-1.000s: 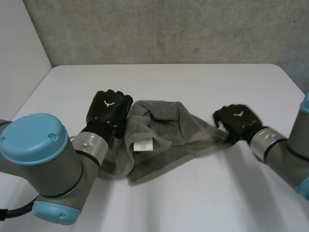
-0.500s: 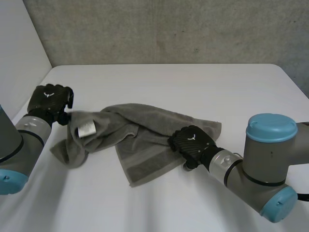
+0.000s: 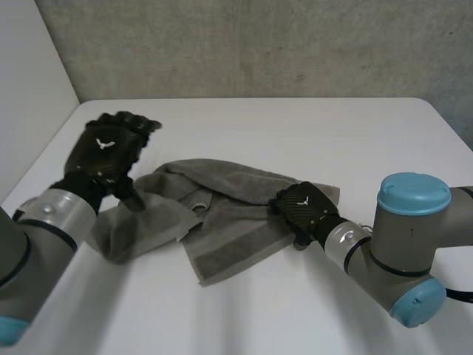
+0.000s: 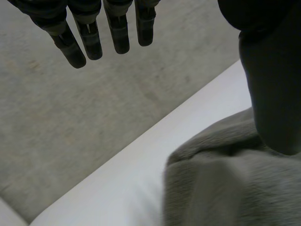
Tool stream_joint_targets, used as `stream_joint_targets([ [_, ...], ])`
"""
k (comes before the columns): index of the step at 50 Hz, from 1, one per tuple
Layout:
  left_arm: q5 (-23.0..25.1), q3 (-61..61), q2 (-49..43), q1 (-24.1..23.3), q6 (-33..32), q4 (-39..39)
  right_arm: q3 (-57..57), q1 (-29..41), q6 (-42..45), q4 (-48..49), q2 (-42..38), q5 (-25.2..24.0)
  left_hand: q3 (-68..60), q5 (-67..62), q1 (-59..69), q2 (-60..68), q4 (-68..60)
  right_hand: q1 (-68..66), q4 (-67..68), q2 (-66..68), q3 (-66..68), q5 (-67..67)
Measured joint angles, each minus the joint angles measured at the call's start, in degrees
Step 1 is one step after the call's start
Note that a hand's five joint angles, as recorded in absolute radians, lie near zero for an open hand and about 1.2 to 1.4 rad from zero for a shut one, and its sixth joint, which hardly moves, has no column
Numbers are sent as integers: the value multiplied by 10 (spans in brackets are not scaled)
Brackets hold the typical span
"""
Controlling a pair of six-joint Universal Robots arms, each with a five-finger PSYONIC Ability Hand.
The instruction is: Fold the towel.
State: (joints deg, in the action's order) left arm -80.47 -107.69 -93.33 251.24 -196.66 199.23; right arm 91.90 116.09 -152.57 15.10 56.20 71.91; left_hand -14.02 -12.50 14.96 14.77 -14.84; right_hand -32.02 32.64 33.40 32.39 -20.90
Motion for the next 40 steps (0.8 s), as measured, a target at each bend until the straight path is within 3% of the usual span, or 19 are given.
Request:
stream_joint_targets([
  [6, 0, -22, -5, -41, -4, 2, -10, -5, 14, 2, -17, 5, 0, 0, 0, 0, 0, -39, 32, 24, 34, -50],
  [20, -2, -16, -129, -68, -20, 9, -40, -29, 16, 5, -42, 45, 0, 0, 0, 0, 0, -427, 432, 417, 432, -452],
  [33, -7, -4, -183, -71, -74, 38, -40, -83, 12, 0, -22, 47, -4, -20, 2, 3, -2, -427, 437, 417, 440, -455],
  [40, -10, -2, -196, -70, -74, 64, -45, -117, 13, -3, -15, 51, -102, -120, 93, 96, -94, -429, 437, 417, 440, -455],
])
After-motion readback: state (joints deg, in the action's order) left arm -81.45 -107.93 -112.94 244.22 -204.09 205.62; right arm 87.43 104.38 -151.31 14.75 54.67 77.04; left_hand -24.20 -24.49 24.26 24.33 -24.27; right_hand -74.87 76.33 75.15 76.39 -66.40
